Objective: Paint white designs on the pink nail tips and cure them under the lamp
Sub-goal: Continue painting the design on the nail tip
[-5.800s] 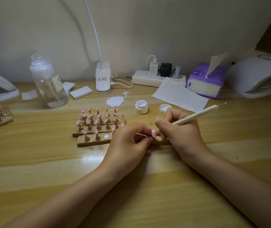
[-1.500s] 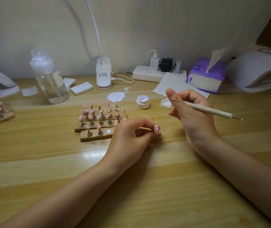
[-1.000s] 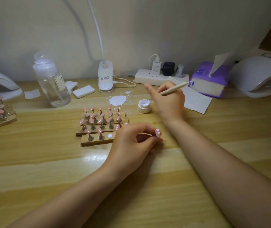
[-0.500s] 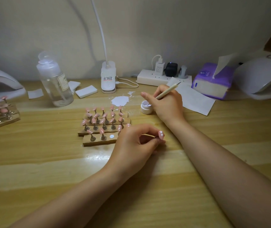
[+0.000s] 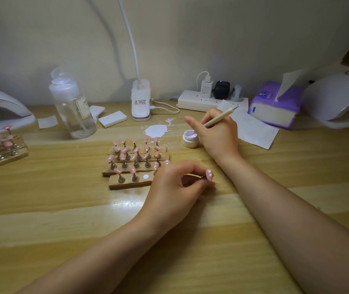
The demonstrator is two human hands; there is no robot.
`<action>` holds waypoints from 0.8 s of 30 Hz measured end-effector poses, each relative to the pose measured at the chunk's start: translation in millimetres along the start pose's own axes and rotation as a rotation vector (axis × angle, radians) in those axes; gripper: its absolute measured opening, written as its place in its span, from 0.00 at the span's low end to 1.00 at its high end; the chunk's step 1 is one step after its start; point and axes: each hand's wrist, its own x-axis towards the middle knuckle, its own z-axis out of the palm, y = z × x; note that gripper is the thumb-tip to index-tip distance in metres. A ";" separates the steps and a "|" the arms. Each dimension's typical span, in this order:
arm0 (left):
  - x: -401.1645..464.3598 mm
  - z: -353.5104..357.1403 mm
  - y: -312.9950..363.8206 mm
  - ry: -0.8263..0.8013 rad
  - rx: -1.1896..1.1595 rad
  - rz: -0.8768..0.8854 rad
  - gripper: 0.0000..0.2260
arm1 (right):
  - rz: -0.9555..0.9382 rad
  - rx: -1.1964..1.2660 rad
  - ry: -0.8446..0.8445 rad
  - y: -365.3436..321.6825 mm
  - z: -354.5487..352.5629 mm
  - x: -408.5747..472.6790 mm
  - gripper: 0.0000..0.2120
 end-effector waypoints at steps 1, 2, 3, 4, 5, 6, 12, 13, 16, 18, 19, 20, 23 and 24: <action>-0.1 0.0 0.1 0.000 -0.002 -0.003 0.12 | -0.002 0.016 0.031 -1.2 -0.5 -0.5 0.21; -0.2 -0.1 0.3 0.001 -0.003 -0.005 0.12 | -0.005 0.034 0.062 -2.5 -1.2 -1.0 0.21; -0.1 -0.1 0.4 0.001 -0.003 -0.006 0.12 | -0.008 0.054 0.089 -4.1 -1.9 -1.6 0.20; -0.1 0.0 0.4 0.001 -0.004 -0.008 0.12 | -0.008 0.081 0.106 -5.9 -2.7 -2.6 0.20; -0.1 0.0 0.6 0.002 -0.005 -0.012 0.11 | -0.002 0.115 0.110 -7.9 -3.5 -3.6 0.19; -0.1 -0.1 0.8 0.004 -0.008 -0.015 0.11 | 0.008 0.153 0.105 -10.3 -4.4 -4.7 0.17; -0.7 -0.3 2.7 0.022 -0.012 -0.037 0.09 | 0.013 0.366 0.135 -30.9 -18.5 -7.7 0.14; -0.9 -0.2 3.2 0.026 -0.016 -0.042 0.09 | 0.017 0.388 0.141 -36.0 -22.6 -6.9 0.13; -1.7 0.1 4.3 0.036 -0.016 -0.050 0.08 | 0.117 0.534 0.128 -46.6 -35.3 -8.9 0.12; -1.8 0.3 4.8 0.036 -0.021 -0.050 0.07 | 0.220 0.641 0.074 -47.5 -43.9 -19.7 0.15; -1.6 0.3 5.0 0.035 -0.024 -0.047 0.07 | 0.253 0.658 0.040 -46.5 -47.8 -27.9 0.17; -1.4 0.4 4.8 0.036 -0.024 -0.043 0.06 | 0.279 0.664 0.005 -45.1 -51.3 -37.0 0.18; -0.5 1.1 4.1 0.038 -0.026 -0.035 0.06 | 0.334 0.705 -0.075 -43.1 -58.0 -61.7 0.18; -0.4 1.3 3.7 0.041 -0.024 -0.032 0.06 | 0.343 0.715 -0.092 -42.7 -58.9 -66.6 0.17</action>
